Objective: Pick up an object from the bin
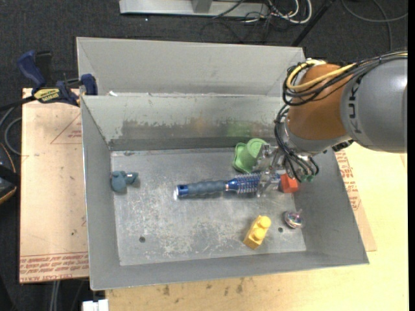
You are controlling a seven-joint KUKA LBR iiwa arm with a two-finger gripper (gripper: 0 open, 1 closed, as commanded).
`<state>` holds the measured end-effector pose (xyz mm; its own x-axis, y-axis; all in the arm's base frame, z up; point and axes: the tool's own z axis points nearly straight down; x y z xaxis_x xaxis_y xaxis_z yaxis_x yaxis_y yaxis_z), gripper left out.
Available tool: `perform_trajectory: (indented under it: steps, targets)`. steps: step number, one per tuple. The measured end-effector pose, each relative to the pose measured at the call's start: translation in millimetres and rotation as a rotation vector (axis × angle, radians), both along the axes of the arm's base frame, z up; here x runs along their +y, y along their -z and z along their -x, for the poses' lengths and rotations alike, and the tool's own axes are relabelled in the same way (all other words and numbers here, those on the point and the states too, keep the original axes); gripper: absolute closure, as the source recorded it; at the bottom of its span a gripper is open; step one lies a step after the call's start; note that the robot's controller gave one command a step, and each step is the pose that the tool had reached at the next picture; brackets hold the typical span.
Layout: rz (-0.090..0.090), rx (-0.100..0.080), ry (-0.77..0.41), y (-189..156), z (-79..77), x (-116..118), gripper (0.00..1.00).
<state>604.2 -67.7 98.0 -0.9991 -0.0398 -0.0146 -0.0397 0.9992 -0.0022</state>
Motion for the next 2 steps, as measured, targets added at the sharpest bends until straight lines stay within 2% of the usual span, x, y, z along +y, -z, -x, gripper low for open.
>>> perform_trajectory:
  steps: [1, 2]
  targets:
    - [-0.001, 0.036, -0.001, 3.3, 7.5, -0.8, 0.00]
    - [0.000, 0.000, 0.000, -0.1, 0.0, -0.1, 1.00]
